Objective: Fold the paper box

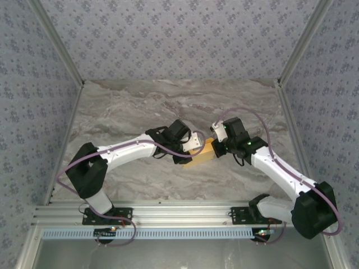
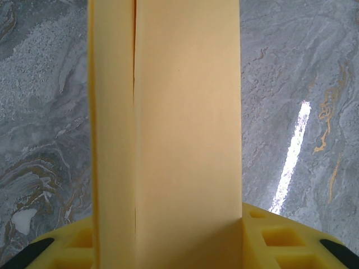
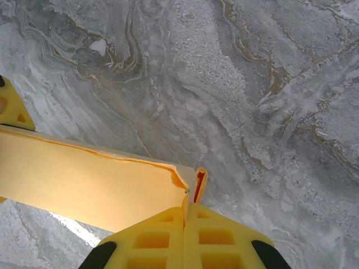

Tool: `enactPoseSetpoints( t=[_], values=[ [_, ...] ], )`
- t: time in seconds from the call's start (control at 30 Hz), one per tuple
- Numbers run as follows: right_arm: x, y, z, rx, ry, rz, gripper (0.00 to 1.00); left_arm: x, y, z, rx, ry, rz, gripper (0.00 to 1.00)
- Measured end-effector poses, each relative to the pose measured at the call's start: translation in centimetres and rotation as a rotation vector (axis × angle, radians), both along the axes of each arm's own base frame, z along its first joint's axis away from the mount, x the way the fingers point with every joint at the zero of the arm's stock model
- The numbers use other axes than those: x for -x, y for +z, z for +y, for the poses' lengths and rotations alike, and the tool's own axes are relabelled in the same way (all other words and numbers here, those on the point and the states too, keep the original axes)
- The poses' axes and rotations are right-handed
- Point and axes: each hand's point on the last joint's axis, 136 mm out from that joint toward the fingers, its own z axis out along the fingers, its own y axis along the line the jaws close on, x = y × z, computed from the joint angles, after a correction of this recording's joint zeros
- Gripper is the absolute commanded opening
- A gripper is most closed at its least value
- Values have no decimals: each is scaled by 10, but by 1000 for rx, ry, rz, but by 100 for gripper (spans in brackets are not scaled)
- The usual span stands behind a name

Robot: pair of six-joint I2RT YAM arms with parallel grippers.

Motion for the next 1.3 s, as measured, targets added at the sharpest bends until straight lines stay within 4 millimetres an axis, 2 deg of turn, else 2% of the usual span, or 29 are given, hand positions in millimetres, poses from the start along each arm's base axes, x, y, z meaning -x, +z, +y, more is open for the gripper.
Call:
enactPoseSetpoints(
  t=[0.57, 0.97, 1.23, 1.3],
  values=[
    [2, -2, -1, -4, 9, -39, 0, -1, 0, 0, -1, 5, -1, 32],
    [10, -4, -3, 55, 99, -48, 3, 0, 0, 0, -10, 0, -7, 30],
    [13, -6, 2, 70, 160, -37, 19, 0, 0, 0, -13, 1, -12, 30],
    [16, -5, 2, 70, 177, -38, 27, 1, 0, 0, -17, -3, -18, 30]
  ],
)
